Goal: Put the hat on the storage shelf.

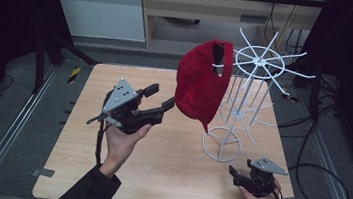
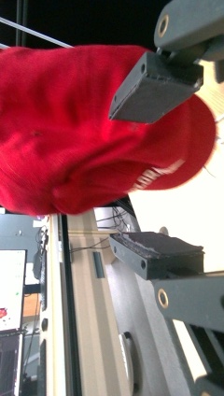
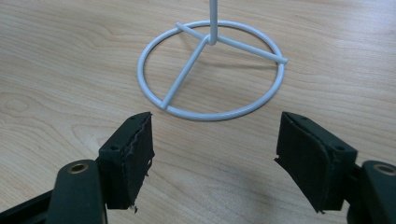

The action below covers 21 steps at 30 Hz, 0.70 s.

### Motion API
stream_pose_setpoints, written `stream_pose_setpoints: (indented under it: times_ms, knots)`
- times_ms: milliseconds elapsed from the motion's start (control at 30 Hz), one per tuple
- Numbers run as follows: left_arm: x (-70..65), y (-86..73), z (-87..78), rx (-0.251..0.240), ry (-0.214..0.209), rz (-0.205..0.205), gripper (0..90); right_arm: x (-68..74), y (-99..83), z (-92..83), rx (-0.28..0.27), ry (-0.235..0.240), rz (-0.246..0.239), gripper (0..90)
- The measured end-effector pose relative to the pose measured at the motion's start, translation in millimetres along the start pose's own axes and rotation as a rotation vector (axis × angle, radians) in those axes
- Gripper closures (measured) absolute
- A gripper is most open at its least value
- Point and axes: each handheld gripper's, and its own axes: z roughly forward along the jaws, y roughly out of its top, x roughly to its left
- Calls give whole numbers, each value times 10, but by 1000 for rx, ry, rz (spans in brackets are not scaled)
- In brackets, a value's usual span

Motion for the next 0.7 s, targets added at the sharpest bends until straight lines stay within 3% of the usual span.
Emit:
stream_pose_setpoints:
  times_ms: [133, 267, 400, 700]
  knots:
    - [148, -162, -199, 35, 21, 0, 309, -6, -2, 2, -1, -3, 0, 272]
    - [322, -423, -338, 89, 62, -14, 300, -12, -1, 0, -3, -3, -1, 260]
    - [551, -744, -433, 177, 96, -60, 285, -14, -2, -1, -2, -8, 7, 248]
    - [940, -1484, -612, 412, 195, -54, 252, -36, -12, -2, -5, -24, 20, 199]
